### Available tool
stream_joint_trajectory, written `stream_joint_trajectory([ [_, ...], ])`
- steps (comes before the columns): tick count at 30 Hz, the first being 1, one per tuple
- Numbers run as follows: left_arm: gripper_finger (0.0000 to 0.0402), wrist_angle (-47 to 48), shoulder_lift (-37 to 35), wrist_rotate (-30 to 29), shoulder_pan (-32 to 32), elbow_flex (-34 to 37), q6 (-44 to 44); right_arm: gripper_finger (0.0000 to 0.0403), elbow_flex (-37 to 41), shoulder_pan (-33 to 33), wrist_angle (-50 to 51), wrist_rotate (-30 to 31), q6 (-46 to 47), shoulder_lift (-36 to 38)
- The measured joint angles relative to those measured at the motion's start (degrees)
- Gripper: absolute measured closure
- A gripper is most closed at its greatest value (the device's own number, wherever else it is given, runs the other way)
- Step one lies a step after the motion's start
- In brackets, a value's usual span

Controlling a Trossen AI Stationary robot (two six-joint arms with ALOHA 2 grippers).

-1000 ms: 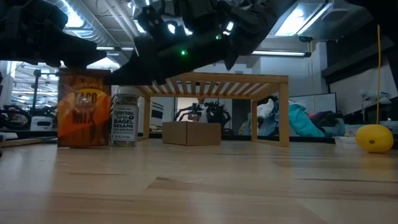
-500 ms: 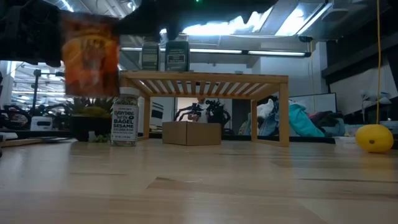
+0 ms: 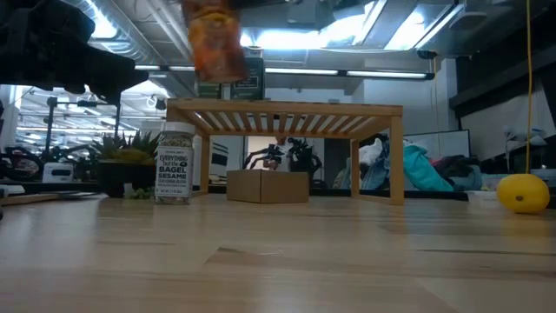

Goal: Shelf spices
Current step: Put the orange seasoning bag on the shelf

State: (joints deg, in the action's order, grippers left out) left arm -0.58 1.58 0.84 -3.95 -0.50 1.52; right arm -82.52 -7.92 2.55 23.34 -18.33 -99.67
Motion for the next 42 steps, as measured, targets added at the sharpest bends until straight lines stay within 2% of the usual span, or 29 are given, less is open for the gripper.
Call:
stream_joint_trajectory([
  [3, 0.0222, 0.0, 0.0, 0.0, 0.0, -0.01, 0.0, 0.0403, 0.0, 0.0, 4.47, 4.05, -0.08, 3.04],
  [12, 0.0222, -0.01, -0.02, 0.0, -0.02, -0.01, 0.0, 0.0403, 0.0, 0.01, 13.91, 10.55, 1.46, 11.2],
  [21, 0.0222, 0.0, 0.01, 0.0, -0.01, -0.01, 0.0, 0.0403, 0.0, 1.1, 20.19, 18.64, 1.58, 13.28],
  [27, 0.0222, 0.0, 0.02, 0.0, 0.0, -0.01, -0.02, 0.0403, 3.07, 7.31, 21.42, 15.89, 3.93, 13.32],
  [31, 0.0222, 0.0, 0.02, 0.0, -0.02, -0.01, -0.02, 0.0403, 5.85, 11.66, 19.23, 9.55, 4.53, 13.31],
  [38, 0.0222, 0.0, 0.02, 0.0, 0.0, -0.01, -0.04, 0.0403, 9.18, 16.65, 8.74, -0.61, 3.21, 13.31],
  [42, 0.0222, 0.0, 0.02, 0.0, 0.0, -0.01, -0.2, 0.0403, 9.25, 17.32, 6.67, -0.24, 2.8, 13.66],
])
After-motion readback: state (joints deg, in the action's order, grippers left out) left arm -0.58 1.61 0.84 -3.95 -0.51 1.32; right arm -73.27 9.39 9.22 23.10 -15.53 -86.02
